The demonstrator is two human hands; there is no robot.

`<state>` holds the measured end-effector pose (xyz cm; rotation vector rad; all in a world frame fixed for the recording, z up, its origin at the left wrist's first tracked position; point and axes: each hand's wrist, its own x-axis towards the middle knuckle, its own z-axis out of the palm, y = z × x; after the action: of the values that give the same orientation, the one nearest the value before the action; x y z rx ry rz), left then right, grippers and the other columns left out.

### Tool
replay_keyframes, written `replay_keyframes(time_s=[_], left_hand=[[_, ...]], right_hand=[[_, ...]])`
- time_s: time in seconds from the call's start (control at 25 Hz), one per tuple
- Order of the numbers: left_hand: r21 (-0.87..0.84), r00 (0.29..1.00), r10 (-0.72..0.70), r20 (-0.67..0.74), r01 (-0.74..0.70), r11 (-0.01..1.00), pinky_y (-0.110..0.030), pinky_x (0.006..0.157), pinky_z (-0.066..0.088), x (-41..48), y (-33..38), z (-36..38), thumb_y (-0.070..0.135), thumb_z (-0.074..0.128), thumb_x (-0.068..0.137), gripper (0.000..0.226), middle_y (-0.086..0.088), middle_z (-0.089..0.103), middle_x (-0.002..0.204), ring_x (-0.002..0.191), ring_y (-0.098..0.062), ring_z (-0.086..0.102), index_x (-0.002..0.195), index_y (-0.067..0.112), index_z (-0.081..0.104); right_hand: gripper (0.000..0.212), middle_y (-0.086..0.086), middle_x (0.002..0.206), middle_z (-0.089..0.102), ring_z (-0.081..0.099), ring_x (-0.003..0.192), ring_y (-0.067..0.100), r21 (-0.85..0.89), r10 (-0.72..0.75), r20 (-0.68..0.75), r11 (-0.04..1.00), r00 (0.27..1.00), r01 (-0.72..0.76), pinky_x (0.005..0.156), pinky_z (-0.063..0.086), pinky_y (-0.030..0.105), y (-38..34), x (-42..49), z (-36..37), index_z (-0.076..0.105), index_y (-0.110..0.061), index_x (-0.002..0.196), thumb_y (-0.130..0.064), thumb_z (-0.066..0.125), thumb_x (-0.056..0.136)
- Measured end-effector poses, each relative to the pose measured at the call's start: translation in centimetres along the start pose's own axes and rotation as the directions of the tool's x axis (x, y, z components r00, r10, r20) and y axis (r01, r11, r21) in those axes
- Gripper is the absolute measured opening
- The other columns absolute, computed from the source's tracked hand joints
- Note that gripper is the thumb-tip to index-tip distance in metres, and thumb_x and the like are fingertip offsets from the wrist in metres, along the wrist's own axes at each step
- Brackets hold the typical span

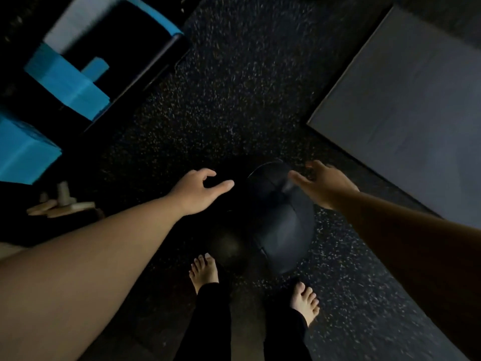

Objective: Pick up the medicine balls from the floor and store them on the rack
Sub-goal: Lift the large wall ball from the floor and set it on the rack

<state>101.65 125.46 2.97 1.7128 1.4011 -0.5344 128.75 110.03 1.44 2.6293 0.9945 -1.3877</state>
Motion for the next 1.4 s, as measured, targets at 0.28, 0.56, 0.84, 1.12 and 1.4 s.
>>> replay_keyframes(time_s=[0.28,0.56,0.84,1.12,1.4], left_hand=[[-0.369,0.993,-0.113,-0.018,0.098,0.924,-0.037,0.102,0.044,9.2,-4.8,5.2,0.101,0.045,0.059,0.111,0.004,0.063,0.144,0.124,-0.018,0.059,0.149,0.037,0.055],[-0.601,0.995,-0.071,0.074,0.102,0.793,-0.030,0.100,0.041,9.5,-6.1,4.1,0.097,0.053,0.062,0.099,0.011,0.066,0.138,0.125,-0.014,0.061,0.142,0.040,0.063],[-0.760,0.791,0.025,0.611,0.595,-0.261,-0.041,0.133,0.005,6.6,-2.2,33.6,0.073,0.084,0.023,0.171,-0.015,0.005,0.179,0.155,-0.056,0.013,0.169,0.023,0.011],[-0.896,0.930,-0.105,0.353,0.368,0.248,-0.049,0.116,0.045,6.4,-9.7,2.3,0.083,0.076,0.059,0.090,-0.009,0.072,0.141,0.127,-0.030,0.067,0.132,0.032,0.074],[-0.927,0.958,-0.254,-0.131,-0.028,0.374,-0.055,0.116,0.046,-3.4,-8.0,-15.1,0.084,0.073,0.055,0.098,-0.005,0.070,0.139,0.129,-0.032,0.064,0.142,0.038,0.066]], right_hand=[[0.108,0.010,0.149,0.056,0.054,0.133,0.033,0.313,0.019,-0.025,0.950,1.000,-0.010,0.105,0.043,0.043,0.6,7.8,7.3,0.045,-0.034,0.153,-0.101,0.034,0.069],[0.102,0.008,0.151,0.054,0.051,0.135,0.031,0.443,0.025,-0.052,0.896,0.998,0.001,0.107,0.038,0.041,0.4,8.0,8.5,0.044,-0.037,0.153,-0.097,0.043,0.071],[0.123,-0.002,0.150,0.056,0.052,0.117,0.014,0.597,0.066,-0.041,0.801,0.997,-0.028,0.096,0.036,0.030,0.2,7.8,9.3,0.044,-0.039,0.154,-0.104,0.053,0.049],[0.121,-0.006,0.142,0.059,0.060,0.117,0.013,0.637,-0.060,-0.136,0.759,0.989,0.134,0.098,0.052,0.035,-3.2,5.1,8.1,0.049,-0.044,0.148,-0.102,0.061,0.043],[0.102,-0.004,0.147,0.054,0.053,0.132,0.016,0.573,-0.382,-0.296,0.662,0.875,0.483,0.115,0.042,0.043,-20.6,-0.1,-3.7,0.047,-0.043,0.150,-0.086,0.068,0.060]])
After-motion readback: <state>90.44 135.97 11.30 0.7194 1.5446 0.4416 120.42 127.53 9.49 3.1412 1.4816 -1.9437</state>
